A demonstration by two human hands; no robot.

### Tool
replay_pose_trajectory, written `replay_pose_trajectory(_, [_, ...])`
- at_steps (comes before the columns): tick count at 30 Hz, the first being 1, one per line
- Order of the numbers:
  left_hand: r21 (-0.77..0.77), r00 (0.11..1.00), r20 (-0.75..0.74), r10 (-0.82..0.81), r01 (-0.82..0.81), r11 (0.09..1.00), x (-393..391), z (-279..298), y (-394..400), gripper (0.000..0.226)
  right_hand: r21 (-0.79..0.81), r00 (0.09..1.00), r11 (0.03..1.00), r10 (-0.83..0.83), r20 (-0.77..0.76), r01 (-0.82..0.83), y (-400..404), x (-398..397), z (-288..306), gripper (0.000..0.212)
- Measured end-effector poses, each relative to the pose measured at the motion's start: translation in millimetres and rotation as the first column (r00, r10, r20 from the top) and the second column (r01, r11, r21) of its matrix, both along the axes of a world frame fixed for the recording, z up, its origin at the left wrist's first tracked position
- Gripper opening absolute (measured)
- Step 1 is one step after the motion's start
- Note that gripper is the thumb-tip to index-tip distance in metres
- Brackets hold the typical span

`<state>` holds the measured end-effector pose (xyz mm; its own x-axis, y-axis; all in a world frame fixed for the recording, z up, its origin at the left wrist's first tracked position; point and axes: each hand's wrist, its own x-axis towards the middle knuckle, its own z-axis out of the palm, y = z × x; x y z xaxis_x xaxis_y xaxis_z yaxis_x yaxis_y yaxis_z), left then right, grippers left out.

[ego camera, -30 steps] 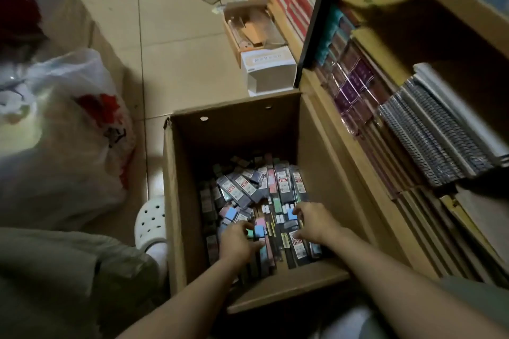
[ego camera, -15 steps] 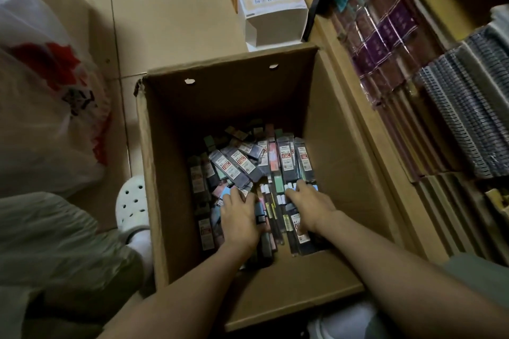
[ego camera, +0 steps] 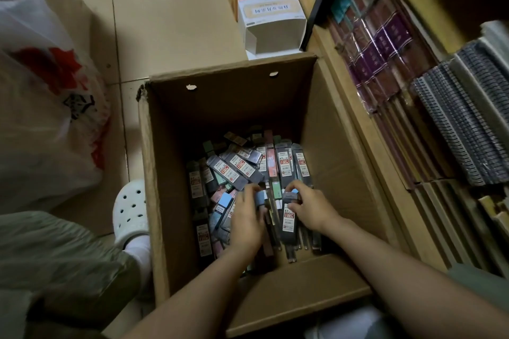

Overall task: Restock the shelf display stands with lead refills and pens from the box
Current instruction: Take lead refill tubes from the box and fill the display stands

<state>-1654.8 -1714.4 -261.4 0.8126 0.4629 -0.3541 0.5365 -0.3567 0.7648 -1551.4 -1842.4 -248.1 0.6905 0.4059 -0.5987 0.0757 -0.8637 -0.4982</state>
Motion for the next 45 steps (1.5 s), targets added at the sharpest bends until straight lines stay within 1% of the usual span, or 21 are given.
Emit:
replay_pose_trajectory(2, [-0.163, 0.977, -0.012, 0.213, -0.212, 0.964, 7.4, 7.5, 2.3, 0.039, 0.086, 0.994, 0.99, -0.113, -0.005, 0.113, -0.3, 1.1, 6.0, 0.019])
replay_pose_trajectory(3, [-0.276, 0.95, -0.056, 0.308, -0.311, 0.91, 11.1, 11.0, 3.5, 0.038, 0.119, 0.986, 0.979, -0.168, -0.011, 0.168, 0.5, 2.0, 9.2, 0.019])
replay_pose_trajectory(5, [-0.505, 0.885, -0.159, 0.438, -0.455, 0.734, 16.8, 15.7, 5.7, 0.029, 0.177, 0.96, 0.944, -0.273, -0.059, 0.28, 3.3, 3.2, 15.7, 0.021])
replay_pose_trajectory(6, [-0.587, 0.862, -0.193, 0.468, -0.484, 0.649, 17.9, 17.7, 6.2, 0.023, 0.211, 0.941, 0.917, -0.321, -0.113, 0.338, 5.6, 3.2, 18.5, 0.021])
replay_pose_trajectory(7, [-0.631, 0.857, -0.203, 0.474, -0.484, 0.606, 17.5, 19.6, 6.3, 0.019, 0.241, 0.917, 0.887, -0.357, -0.18, 0.393, 8.5, 2.3, 20.7, 0.02])
replay_pose_trajectory(9, [-0.633, 0.886, -0.176, 0.429, -0.436, 0.64, 14.5, 21.0, 5.7, 0.018, 0.279, 0.886, 0.851, -0.375, -0.271, 0.446, 15.3, -1.7, 24.4, 0.019])
replay_pose_trajectory(11, [-0.61, 0.918, -0.141, 0.37, -0.375, 0.698, 11.6, 21.5, 5.9, 0.021, 0.308, 0.895, 0.848, -0.358, -0.266, 0.43, 22.6, -6.6, 26.9, 0.023])
replay_pose_trajectory(12, [-0.617, 0.93, -0.125, 0.347, -0.346, 0.706, 10.7, 22.1, 6.4, 0.023, 0.319, 0.907, 0.854, -0.351, -0.231, 0.411, 25.8, -8.7, 27.4, 0.023])
replay_pose_trajectory(15, [-0.65, 0.955, -0.08, 0.285, -0.267, 0.712, 9.6, 26.1, 9.5, 0.031, 0.33, 0.921, 0.86, -0.367, -0.131, 0.39, 32.8, -11.5, 28.6, 0.02])
replay_pose_trajectory(19, [-0.673, 0.959, -0.112, 0.26, -0.266, 0.69, 10.1, 24.9, 12.9, 0.039, 0.346, 0.867, 0.798, -0.421, -0.267, 0.493, 32.5, -10.3, 32.5, 0.034])
replay_pose_trajectory(20, [-0.677, 0.951, -0.136, 0.276, -0.293, 0.675, 10.2, 23.3, 13.1, 0.037, 0.319, 0.87, 0.813, -0.42, -0.258, 0.487, 28.3, -9.1, 33.3, 0.039])
replay_pose_trajectory(21, [-0.679, 0.938, -0.164, 0.305, -0.332, 0.655, 10.0, 21.4, 13.6, 0.035, 0.252, 0.905, 0.871, -0.387, -0.178, 0.422, 22.0, -6.7, 33.4, 0.047])
replay_pose_trajectory(22, [-0.678, 0.92, -0.19, 0.343, -0.376, 0.631, 9.6, 19.1, 14.3, 0.033, 0.126, 0.955, 0.947, -0.291, -0.054, 0.295, 14.6, -4.5, 31.9, 0.056])
replay_pose_trajectory(23, [-0.672, 0.902, -0.211, 0.377, -0.414, 0.614, 9.0, 16.6, 15.2, 0.032, -0.025, 0.987, 0.987, -0.157, 0.034, 0.158, 7.8, -3.4, 30.4, 0.067])
replay_pose_trajectory(25, [-0.644, 0.877, -0.239, 0.417, -0.464, 0.608, 8.5, 10.5, 16.1, 0.031, -0.242, 0.996, 0.97, 0.052, 0.07, -0.034, 0.3, -5.4, 27.2, 0.088])
replay_pose_trajectory(28, [-0.627, 0.867, -0.258, 0.427, -0.487, 0.609, 8.8, 2.3, 16.4, 0.031, -0.38, 0.965, 0.904, 0.246, 0.092, -0.194, 4.6, -8.9, 14.9, 0.101])
replay_pose_trajectory(30, [-0.624, 0.869, -0.257, 0.422, -0.483, 0.615, 9.3, -2.2, 15.7, 0.03, -0.432, 0.944, 0.874, 0.303, 0.127, -0.222, 8.7, -9.1, 6.1, 0.105])
replay_pose_trajectory(33, [-0.609, 0.87, -0.253, 0.423, -0.483, 0.629, 9.2, -5.3, 16.3, 0.03, -0.446, 0.924, 0.864, 0.341, 0.176, -0.234, 13.5, -10.0, -3.8, 0.103])
replay_pose_trajectory(36, [-0.614, 0.868, -0.267, 0.419, -0.489, 0.619, 10.0, -5.7, 14.1, 0.031, -0.42, 0.916, 0.885, 0.322, 0.239, -0.201, 15.4, -10.6, -8.2, 0.101])
replay_pose_trajectory(40, [-0.62, 0.865, -0.286, 0.412, -0.495, 0.608, 10.1, -4.0, 10.2, 0.032, -0.408, 0.925, 0.898, 0.283, 0.254, -0.163, 12.7, -12.8, -9.8, 0.096])
replay_pose_trajectory(45, [-0.613, 0.868, -0.29, 0.403, -0.492, 0.618, 10.6, -2.7, 11.9, 0.031, -0.431, 0.881, 0.851, 0.42, 0.218, -0.299, 17.6, -15.0, -11.2, 0.094])
